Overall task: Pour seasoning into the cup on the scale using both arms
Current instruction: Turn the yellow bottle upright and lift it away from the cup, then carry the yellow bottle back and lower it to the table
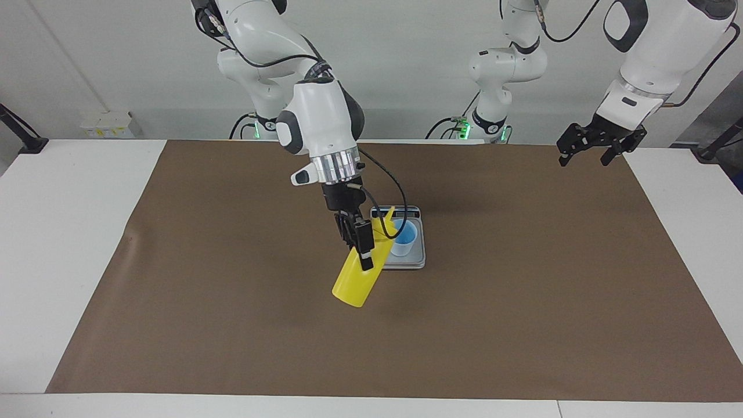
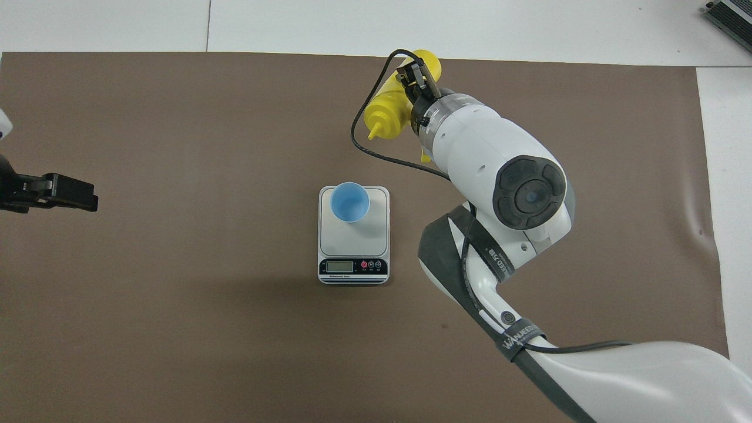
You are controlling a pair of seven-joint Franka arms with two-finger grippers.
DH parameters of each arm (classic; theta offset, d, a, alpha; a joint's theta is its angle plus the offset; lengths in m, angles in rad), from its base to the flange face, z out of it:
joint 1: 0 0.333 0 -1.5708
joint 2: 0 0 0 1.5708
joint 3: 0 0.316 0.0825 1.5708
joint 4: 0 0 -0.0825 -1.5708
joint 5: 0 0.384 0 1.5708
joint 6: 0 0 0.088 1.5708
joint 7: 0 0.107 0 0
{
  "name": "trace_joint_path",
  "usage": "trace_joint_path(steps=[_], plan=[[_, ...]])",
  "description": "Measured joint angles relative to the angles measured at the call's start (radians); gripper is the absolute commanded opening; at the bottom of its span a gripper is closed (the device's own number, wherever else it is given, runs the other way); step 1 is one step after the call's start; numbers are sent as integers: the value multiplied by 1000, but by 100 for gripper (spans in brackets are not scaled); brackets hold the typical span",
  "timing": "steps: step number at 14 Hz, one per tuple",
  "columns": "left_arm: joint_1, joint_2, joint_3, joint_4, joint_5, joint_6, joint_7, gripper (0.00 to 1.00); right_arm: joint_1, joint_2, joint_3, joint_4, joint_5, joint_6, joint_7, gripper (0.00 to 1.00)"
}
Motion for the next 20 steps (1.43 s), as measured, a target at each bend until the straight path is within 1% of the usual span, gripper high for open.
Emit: trace_joint_path(steps=[2, 5, 7, 10, 15, 18, 20], plan=[[0, 0, 0, 0, 0, 0, 0, 100, -10, -14, 1, 1, 50, -38, -35, 0], [0, 0, 0, 0, 0, 0, 0, 100, -29, -46, 1, 2, 218, -111, -203, 0], [0, 0, 0, 0, 0, 0, 0, 100, -52, -74, 1, 3, 301, -183, -306, 0], [0, 0, 0, 0, 0, 0, 0, 100, -105, -119, 2, 4, 429, -322, -411, 0], [0, 0, 0, 0, 0, 0, 0, 100, -237, -183, 2, 4, 667, -546, -446, 0], [0, 0, 0, 0, 0, 0, -1, 100, -337, -191, 1, 2, 827, -643, -449, 0], [0, 0, 0, 0, 0, 0, -1, 100, -409, -191, 1, -3, 878, -707, -450, 0]])
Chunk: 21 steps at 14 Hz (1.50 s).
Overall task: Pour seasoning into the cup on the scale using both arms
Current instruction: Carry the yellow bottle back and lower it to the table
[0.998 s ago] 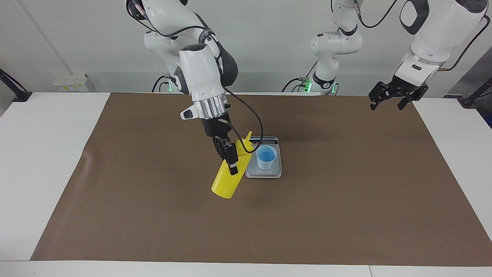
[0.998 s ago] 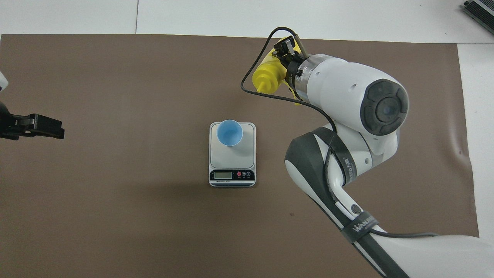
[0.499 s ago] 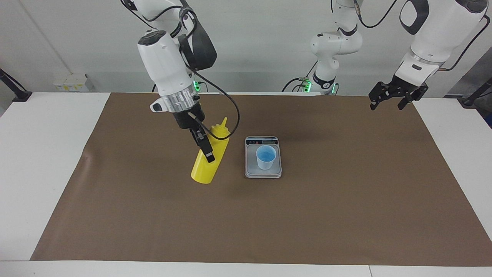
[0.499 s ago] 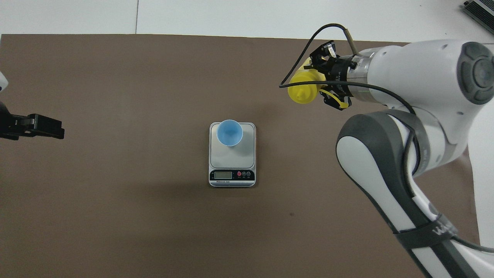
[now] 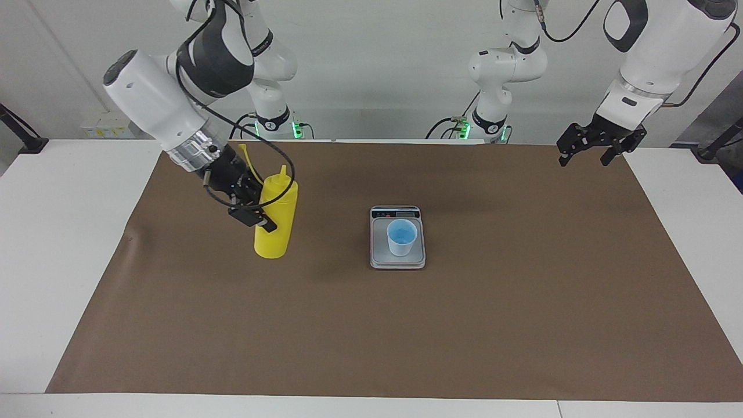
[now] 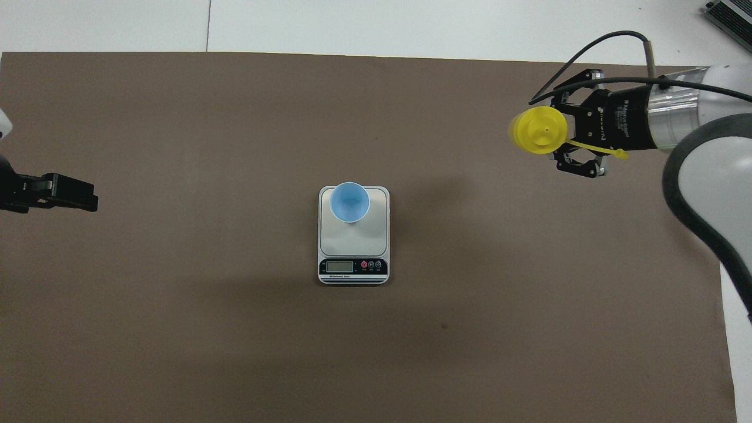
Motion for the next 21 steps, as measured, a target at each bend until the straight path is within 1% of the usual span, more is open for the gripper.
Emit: trace_joint_path(steps=[2, 4, 7, 9, 11, 15, 19, 20, 21], plan=[[0, 0, 0, 0, 0, 0, 0, 100, -55, 1, -1, -27, 40, -29, 0, 0], [0, 0, 0, 0, 0, 0, 0, 100, -101, 4, -1, -80, 109, -30, 0, 0], [0, 0, 0, 0, 0, 0, 0, 100, -150, 23, -2, -152, 142, -30, -63, 0], [0, 0, 0, 0, 0, 0, 0, 100, -161, 40, -3, -189, 170, -26, -117, 0], [0, 0, 0, 0, 0, 0, 0, 100, -164, 53, -5, -214, 185, -19, -132, 0], [0, 0, 0, 0, 0, 0, 0, 100, -169, 89, -6, -223, 221, 9, -132, 0], [0, 0, 0, 0, 0, 0, 0, 100, -169, 139, -6, -227, 269, 84, -132, 0], [0, 0, 0, 0, 0, 0, 0, 100, -168, 151, -6, -228, 280, 103, -132, 25], [0, 0, 0, 0, 0, 0, 0, 100, -166, 159, -6, -228, 290, 119, -132, 68]])
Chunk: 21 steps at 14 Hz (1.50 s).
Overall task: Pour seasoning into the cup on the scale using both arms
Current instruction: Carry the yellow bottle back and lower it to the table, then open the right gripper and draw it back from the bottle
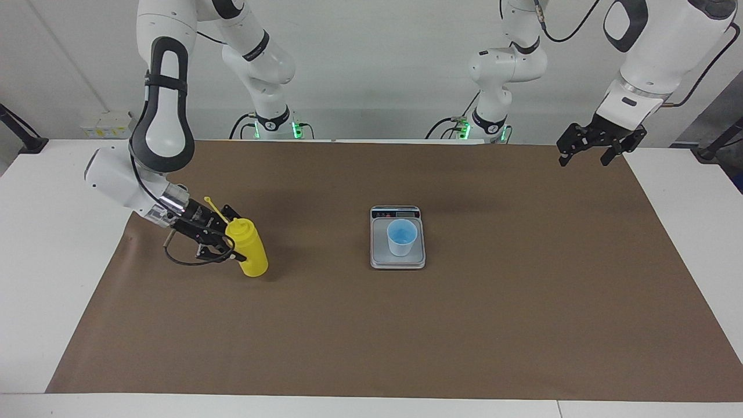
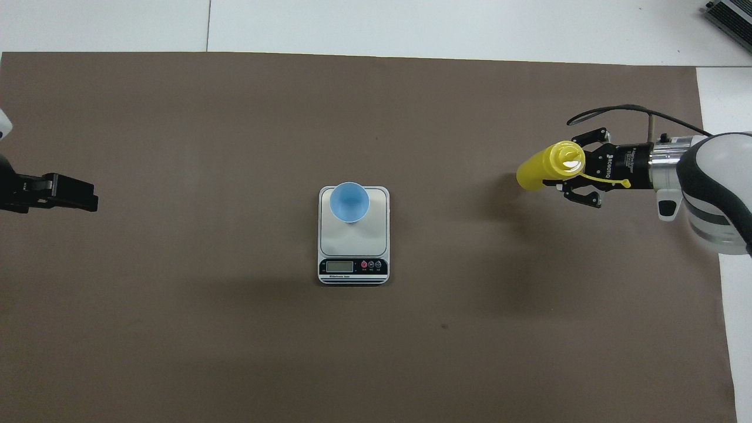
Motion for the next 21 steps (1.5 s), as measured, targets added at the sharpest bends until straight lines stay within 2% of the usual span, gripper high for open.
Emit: trace_joint_path(steps=[2, 9, 11, 12, 17, 21], plan=[[0, 0, 0, 0, 0, 0, 0, 100, 6, 4, 0, -1, 8, 41, 32, 75], [0, 0, 0, 0, 0, 0, 0, 100, 9, -6, 1, 5, 8, 61, 82, 82], [0, 0, 0, 0, 0, 0, 0, 100, 9, -20, 1, 10, 0, 62, 81, 100], [0, 0, 0, 0, 0, 0, 0, 100, 9, -34, 1, 14, -26, 62, 79, 100], [0, 0, 0, 0, 0, 0, 0, 100, 12, -131, 2, 19, -322, 58, 71, 100], [0, 0, 0, 0, 0, 0, 0, 100, 74, -205, 4, 19, -508, 24, -24, 100]])
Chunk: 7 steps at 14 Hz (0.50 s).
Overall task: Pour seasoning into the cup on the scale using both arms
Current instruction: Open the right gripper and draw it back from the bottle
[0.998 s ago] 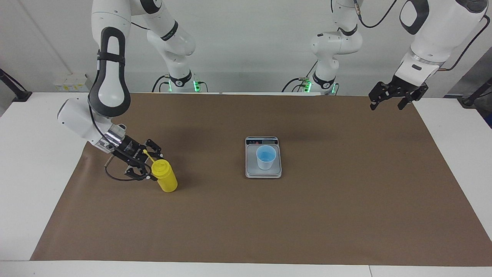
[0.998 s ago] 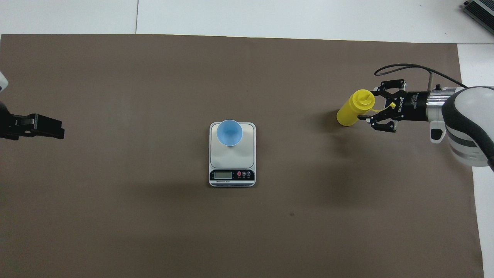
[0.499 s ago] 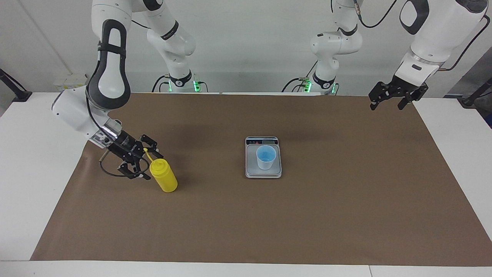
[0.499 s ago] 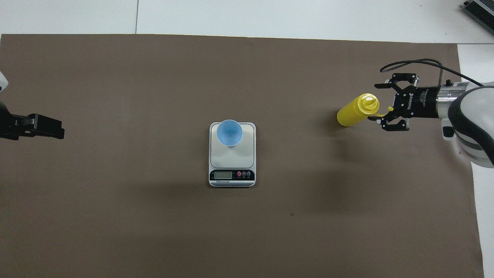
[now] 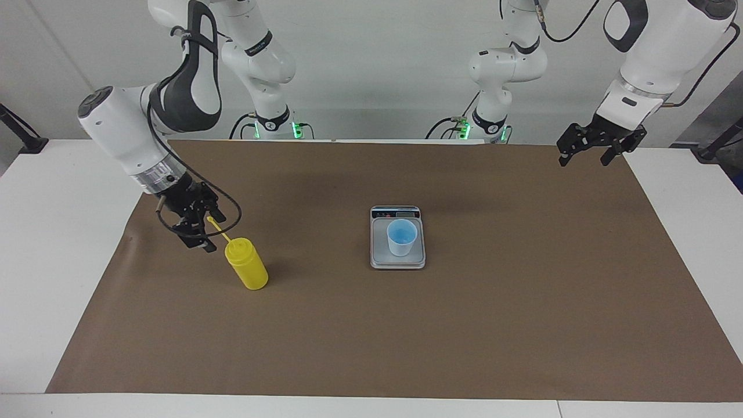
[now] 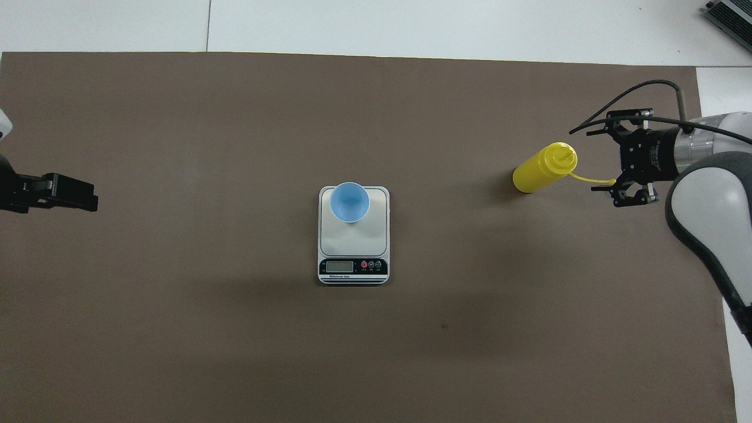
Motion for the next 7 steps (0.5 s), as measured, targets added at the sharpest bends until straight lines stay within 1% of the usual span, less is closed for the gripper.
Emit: trace_joint_path(steps=[2, 7], plan=[[0, 0, 0, 0, 0, 0, 0, 100, 39, -25, 0, -1, -61, -28, -99, 100], [0, 0, 0, 0, 0, 0, 0, 100, 134, -60, 1, -1, -149, -81, -460, 100]])
